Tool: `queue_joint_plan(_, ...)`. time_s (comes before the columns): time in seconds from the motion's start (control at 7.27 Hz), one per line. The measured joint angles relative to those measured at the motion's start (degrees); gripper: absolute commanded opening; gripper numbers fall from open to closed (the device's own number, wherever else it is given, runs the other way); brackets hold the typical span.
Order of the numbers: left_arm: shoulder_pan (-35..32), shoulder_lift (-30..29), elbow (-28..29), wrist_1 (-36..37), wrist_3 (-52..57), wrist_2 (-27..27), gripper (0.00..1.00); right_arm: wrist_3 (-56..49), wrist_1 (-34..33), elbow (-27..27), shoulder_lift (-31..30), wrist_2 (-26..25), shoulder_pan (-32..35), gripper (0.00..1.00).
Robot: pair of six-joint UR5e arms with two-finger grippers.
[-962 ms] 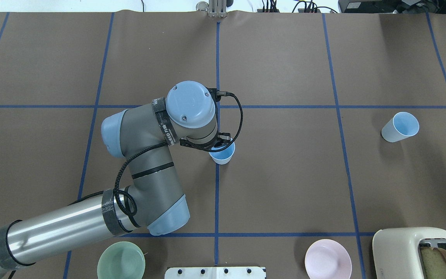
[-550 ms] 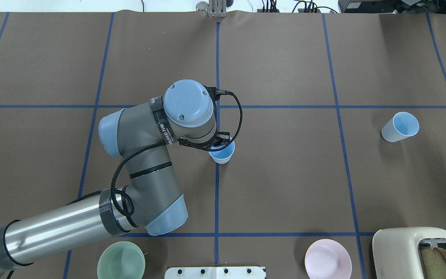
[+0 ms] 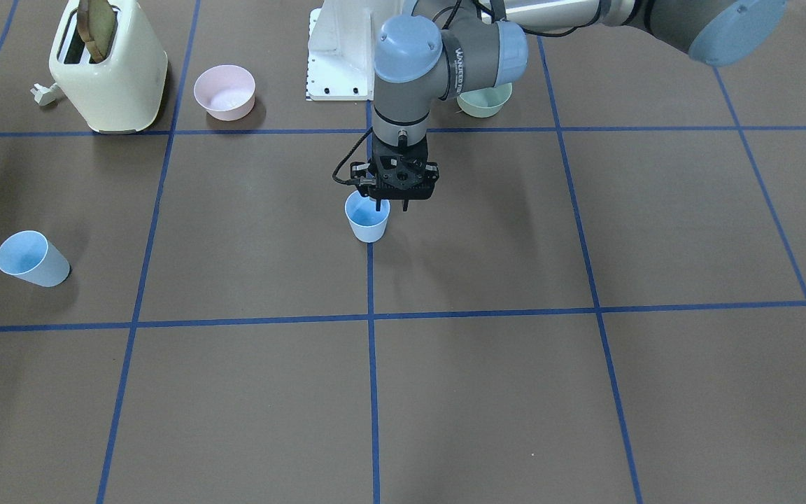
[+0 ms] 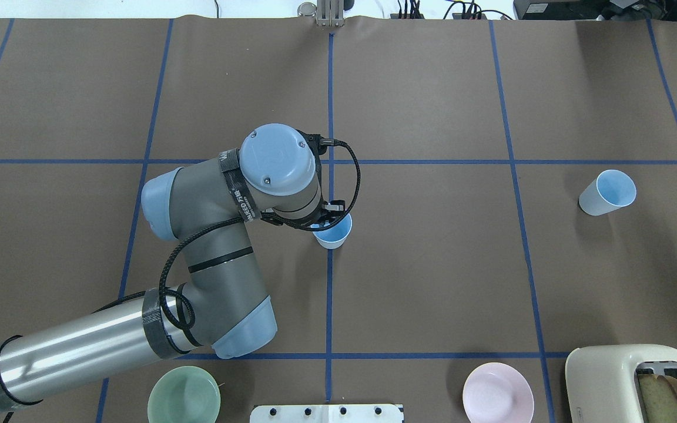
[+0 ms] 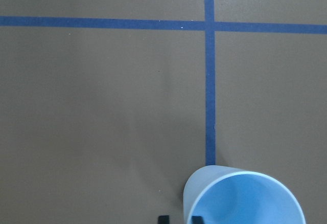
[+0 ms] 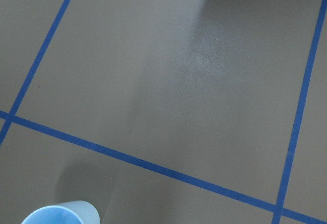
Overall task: Stack blue cups with both arms
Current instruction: 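Open the left gripper and withdraw the left arm from the cup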
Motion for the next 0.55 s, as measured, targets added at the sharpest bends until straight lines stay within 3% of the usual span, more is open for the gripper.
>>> queue_joint_plan(0.28,-3.90,3.95,-7.53,3.92,6.34,-2.62,0.99,0.06,0.00,0.01,-0.05,0.08,0.00,1.00)
queue_joint_plan(0.55,-13.51,12.82,-16.43,8.50,20.72,-9.06,0.99,0.09,0.00,0.18,-0.18,0.36,0.02,1.00)
